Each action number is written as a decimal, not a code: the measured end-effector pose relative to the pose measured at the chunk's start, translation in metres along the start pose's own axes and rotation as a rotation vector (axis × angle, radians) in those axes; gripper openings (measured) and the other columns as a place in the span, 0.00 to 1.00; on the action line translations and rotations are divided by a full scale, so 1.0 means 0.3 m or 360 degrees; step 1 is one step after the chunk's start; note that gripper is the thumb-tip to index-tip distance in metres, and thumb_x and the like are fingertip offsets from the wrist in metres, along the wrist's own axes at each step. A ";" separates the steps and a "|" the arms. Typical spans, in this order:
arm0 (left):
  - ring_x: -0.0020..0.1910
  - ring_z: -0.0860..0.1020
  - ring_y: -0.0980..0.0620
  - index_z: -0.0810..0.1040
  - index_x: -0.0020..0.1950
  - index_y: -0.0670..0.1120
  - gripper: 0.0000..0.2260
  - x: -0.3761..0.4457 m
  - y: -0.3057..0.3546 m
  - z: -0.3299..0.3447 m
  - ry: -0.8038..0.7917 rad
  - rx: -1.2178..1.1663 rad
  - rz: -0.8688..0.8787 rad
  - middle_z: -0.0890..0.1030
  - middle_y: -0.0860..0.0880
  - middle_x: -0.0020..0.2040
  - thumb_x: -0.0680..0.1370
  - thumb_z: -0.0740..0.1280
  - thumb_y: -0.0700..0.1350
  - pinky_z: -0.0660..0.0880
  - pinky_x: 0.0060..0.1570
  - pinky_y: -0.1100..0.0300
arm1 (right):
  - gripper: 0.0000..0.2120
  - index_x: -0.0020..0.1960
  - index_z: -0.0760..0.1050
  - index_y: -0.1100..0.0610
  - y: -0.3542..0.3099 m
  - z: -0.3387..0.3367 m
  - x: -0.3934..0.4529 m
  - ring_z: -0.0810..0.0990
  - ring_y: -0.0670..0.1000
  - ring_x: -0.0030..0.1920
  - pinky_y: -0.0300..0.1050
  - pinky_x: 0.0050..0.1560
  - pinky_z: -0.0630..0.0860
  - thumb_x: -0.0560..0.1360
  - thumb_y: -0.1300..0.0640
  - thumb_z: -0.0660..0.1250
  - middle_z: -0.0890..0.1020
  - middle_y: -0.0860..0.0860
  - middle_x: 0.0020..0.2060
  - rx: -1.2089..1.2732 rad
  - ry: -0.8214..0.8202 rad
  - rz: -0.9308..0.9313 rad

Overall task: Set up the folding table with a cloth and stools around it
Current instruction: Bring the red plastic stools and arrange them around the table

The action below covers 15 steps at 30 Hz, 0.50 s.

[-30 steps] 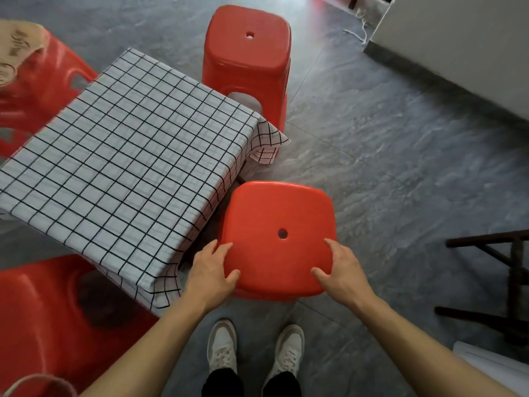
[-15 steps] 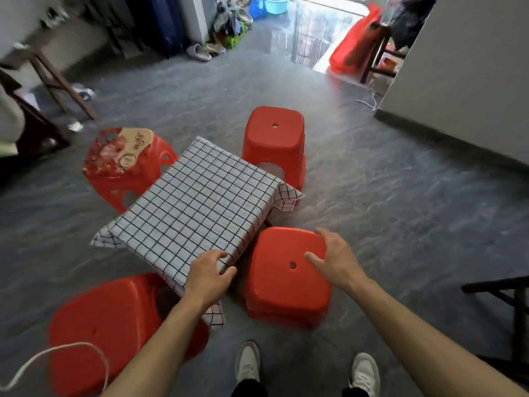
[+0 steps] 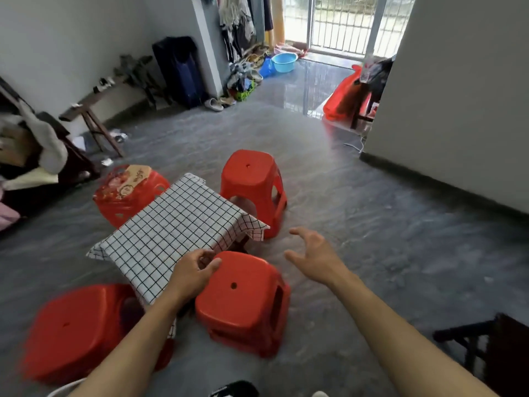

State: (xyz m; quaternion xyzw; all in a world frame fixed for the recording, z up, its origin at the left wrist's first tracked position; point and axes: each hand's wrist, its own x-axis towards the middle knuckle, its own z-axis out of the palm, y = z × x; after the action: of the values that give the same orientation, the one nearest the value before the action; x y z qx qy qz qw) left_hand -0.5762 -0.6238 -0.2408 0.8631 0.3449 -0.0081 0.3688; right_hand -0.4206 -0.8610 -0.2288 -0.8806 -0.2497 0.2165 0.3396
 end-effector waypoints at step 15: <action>0.49 0.78 0.52 0.80 0.54 0.50 0.13 0.407 0.282 0.228 0.0251 -0.0233 -0.0077 0.79 0.50 0.49 0.76 0.68 0.57 0.72 0.47 0.57 | 0.27 0.72 0.68 0.51 0.205 -0.322 0.352 0.72 0.54 0.66 0.44 0.64 0.69 0.75 0.49 0.69 0.75 0.54 0.65 -0.0327 0.0016 0.0003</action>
State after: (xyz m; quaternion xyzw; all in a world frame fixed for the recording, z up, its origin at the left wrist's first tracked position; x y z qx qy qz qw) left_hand -0.4159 -0.6372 -0.2700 0.8232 0.3934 0.0760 0.4022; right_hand -0.2667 -0.8860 -0.2292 -0.9121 -0.2681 0.1855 0.2485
